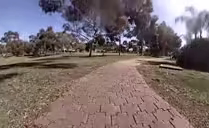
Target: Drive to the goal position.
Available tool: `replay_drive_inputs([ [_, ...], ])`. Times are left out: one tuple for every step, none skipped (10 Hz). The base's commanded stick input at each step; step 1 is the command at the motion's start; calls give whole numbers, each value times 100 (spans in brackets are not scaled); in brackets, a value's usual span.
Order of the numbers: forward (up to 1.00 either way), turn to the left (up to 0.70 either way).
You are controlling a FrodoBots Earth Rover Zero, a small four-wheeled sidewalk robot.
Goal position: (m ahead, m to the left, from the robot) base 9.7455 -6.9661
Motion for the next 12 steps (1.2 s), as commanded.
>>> replay_drive_inputs([
  [70, 0],
  [70, 0],
  [70, 0],
  [70, 0],
  [70, 0],
  [70, 0],
  [70, 0],
  [70, 0],
  [70, 0],
  [70, 0],
  [70, 0],
  [70, 0],
])
